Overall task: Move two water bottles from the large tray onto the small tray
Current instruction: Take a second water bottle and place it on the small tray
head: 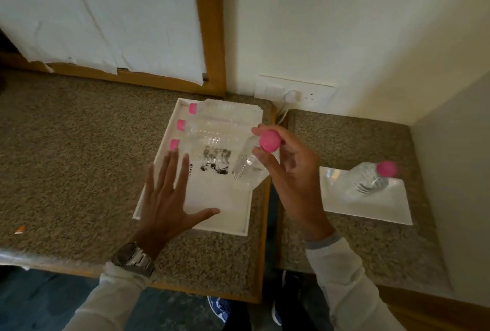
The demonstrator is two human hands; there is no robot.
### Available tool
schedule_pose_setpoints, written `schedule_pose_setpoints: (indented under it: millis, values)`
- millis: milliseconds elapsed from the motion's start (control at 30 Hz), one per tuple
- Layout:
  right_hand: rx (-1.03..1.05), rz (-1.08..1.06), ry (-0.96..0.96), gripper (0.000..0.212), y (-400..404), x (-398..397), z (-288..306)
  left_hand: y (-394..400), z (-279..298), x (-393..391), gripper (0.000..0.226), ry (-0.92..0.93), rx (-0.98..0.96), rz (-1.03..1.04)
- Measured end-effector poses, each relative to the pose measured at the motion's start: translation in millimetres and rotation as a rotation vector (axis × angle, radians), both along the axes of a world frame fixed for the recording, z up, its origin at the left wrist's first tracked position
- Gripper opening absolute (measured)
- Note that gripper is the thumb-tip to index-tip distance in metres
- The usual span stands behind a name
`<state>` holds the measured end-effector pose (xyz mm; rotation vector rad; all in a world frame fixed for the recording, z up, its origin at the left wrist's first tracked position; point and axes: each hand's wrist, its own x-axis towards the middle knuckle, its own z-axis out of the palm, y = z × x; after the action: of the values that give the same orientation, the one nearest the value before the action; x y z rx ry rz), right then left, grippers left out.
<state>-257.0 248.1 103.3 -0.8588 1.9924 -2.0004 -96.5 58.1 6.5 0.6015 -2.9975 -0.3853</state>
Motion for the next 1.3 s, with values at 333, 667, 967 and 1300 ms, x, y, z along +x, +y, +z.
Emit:
schedule_pose_setpoints:
  millis: [333, 667, 967, 1300]
  values:
    - [-0.157, -0.131, 0.034, 0.039, 99, -75, 39, 122, 2, -109, 0.129, 0.031, 0.007, -0.211]
    - [-0.162, -0.271, 0.161, 0.034, 201, -161, 62, 193, -18, -164, 0.131, 0.019, 0.025, -0.276]
    - [0.050, -0.166, 0.048, 0.032, 277, -178, 8, 223, -64, -165, 0.134, -0.100, 0.038, -0.249]
    - [0.255, -0.153, -0.059, 0.033, 287, -154, -61, 234, -88, -172, 0.131, -0.137, 0.083, -0.228]
